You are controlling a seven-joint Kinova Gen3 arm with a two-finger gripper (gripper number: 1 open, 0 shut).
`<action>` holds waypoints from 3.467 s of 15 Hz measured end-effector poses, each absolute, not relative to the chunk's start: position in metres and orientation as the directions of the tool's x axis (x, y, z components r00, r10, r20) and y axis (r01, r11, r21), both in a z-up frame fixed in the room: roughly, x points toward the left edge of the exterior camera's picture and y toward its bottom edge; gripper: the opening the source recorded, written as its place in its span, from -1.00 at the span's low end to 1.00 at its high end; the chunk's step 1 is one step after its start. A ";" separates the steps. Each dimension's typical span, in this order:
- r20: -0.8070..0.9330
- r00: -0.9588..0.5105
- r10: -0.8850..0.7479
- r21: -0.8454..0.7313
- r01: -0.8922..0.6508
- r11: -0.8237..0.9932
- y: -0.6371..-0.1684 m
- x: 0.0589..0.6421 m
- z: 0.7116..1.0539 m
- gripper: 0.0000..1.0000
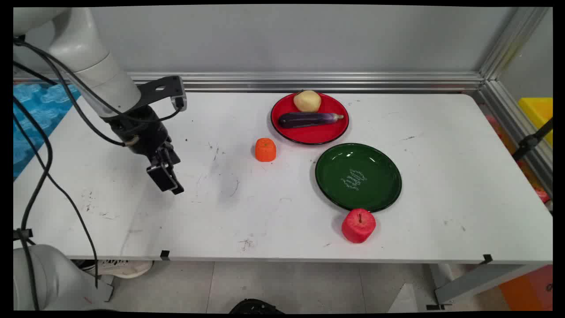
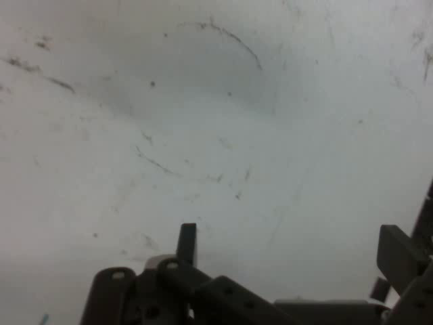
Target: Pick up the eggplant from the red plate
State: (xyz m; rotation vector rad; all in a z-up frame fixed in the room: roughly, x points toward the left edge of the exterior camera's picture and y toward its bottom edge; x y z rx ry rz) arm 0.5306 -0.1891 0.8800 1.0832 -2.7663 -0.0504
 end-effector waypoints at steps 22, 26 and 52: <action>0.452 -0.741 -0.497 -0.108 -0.599 0.794 -0.361 0.485 0.854 1.00; 0.488 -0.735 -0.471 -0.121 -0.591 0.797 -0.384 0.485 0.839 1.00; 0.593 -0.717 -0.366 -0.115 -0.525 0.843 -0.458 0.478 0.759 1.00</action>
